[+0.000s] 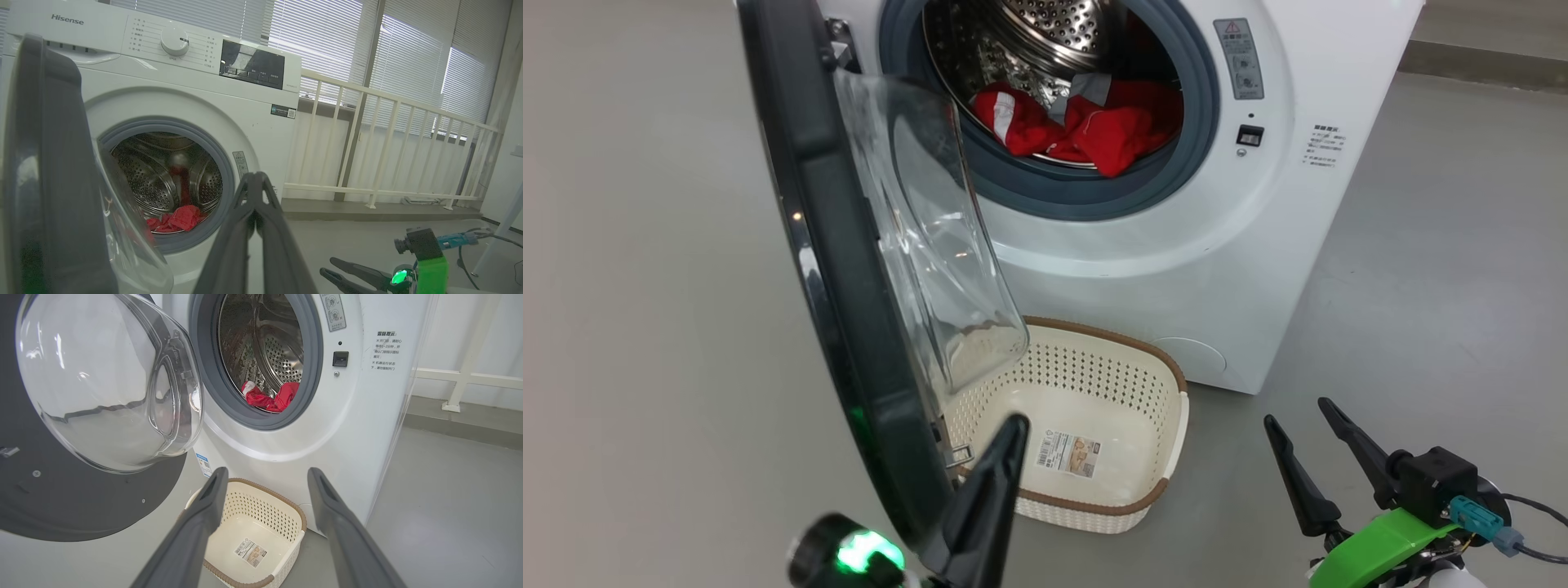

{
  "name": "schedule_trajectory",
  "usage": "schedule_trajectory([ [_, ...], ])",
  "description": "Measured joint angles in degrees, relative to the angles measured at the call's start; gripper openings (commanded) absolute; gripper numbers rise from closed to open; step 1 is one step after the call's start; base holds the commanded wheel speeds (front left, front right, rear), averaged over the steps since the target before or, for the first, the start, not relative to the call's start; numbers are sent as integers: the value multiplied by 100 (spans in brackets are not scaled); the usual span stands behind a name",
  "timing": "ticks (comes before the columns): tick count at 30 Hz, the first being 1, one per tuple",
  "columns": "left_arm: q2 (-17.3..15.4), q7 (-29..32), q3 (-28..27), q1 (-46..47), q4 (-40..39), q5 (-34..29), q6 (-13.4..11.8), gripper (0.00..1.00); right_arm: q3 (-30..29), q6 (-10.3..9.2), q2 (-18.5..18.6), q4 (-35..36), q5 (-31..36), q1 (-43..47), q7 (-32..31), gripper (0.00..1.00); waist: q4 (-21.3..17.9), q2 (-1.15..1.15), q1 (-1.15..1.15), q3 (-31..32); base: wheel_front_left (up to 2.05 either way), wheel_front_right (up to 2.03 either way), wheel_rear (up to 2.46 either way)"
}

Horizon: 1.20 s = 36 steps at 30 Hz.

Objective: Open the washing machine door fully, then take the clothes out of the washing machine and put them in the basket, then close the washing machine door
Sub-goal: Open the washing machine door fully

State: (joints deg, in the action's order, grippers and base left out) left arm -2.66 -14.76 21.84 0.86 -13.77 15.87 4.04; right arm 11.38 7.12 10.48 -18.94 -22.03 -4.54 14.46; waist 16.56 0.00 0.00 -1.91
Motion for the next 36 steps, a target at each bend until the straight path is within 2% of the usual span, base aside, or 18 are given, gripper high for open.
schedule_trajectory([
  [5, -12, 5, 286, -59, 994, 325, -8, 0, 2, 0, -4, 26, 41, 0, 0, 100, -50, 0, 0, -1, 0, 0, 0],
  [13, -11, 5, -21, 133, 1979, 555, -167, 0, -42, 0, -31, 38, 41, 6, 0, 100, -69, 0, 0, 12, 0, 0, 0],
  [20, -10, 5, -379, 180, 2295, 589, -201, 0, -111, 0, -53, 60, 42, 103, 0, 100, -62, 0, 0, 14, 0, 0, 0],
  [29, 41, 7, -635, 193, 2435, 579, -89, 0, -127, 0, -75, 93, 46, 103, 0, 100, -10, 0, 0, -2, 0, 0, 0],
  [36, 43, 7, -1126, 143, 2391, 475, -89, 0, -142, 0, -89, 127, 46, 103, 0, 100, 51, 0, 0, -27, 0, 0, 0],
])
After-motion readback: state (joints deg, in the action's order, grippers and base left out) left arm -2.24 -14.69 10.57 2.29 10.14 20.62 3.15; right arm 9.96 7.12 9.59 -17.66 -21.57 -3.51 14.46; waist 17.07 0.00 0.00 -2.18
